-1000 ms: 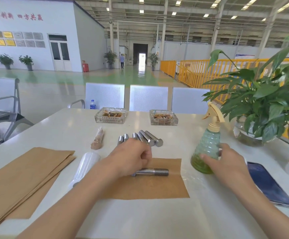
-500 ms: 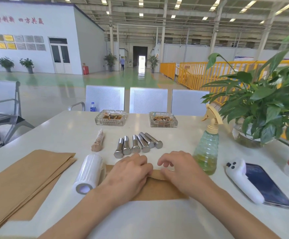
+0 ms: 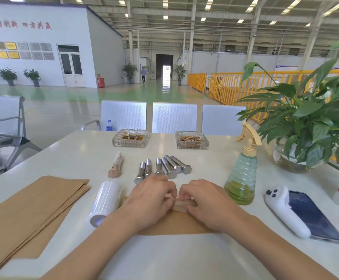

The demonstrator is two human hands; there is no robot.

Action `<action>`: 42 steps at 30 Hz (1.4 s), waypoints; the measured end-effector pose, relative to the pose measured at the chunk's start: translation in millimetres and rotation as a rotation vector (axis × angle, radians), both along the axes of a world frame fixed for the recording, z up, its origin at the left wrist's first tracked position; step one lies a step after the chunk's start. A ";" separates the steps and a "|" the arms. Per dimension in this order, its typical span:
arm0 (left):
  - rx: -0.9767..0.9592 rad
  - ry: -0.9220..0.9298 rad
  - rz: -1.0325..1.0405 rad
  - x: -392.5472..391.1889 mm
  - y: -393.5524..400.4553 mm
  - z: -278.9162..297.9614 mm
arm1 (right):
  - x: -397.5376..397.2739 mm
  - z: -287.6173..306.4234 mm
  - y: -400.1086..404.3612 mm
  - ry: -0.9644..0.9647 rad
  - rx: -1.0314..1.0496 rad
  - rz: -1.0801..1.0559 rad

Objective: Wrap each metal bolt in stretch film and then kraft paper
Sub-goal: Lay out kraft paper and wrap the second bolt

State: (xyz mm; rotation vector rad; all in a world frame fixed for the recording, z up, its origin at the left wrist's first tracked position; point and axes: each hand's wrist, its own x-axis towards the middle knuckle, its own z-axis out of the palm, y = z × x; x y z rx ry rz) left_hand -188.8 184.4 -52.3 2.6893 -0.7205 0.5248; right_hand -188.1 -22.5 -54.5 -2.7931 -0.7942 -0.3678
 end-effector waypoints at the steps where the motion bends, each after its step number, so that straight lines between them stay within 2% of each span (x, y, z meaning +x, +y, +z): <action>1: -0.007 0.046 0.018 2.8 0.0 1.0 | 0.0 0.0 -0.1 -0.005 -0.008 0.006; 5: -0.002 0.132 0.019 9.5 1.3 4.2 | -0.7 -0.7 -0.6 -0.014 -0.026 0.009; 16: 0.176 0.025 -0.056 5.0 0.4 -2.3 | 1.4 5.6 0.2 -0.011 -0.139 -0.028; 23: 0.115 0.057 -0.023 -5.0 1.7 -6.3 | -2.0 3.2 -2.2 -0.062 -0.121 -0.014; 36: 0.205 0.035 -0.003 -10.3 -5.3 4.4 | -9.7 4.9 4.8 -0.146 -0.208 -0.011; 42: 0.254 -0.028 0.008 -15.4 -9.9 6.0 | -13.6 8.6 6.8 -0.119 -0.173 -0.004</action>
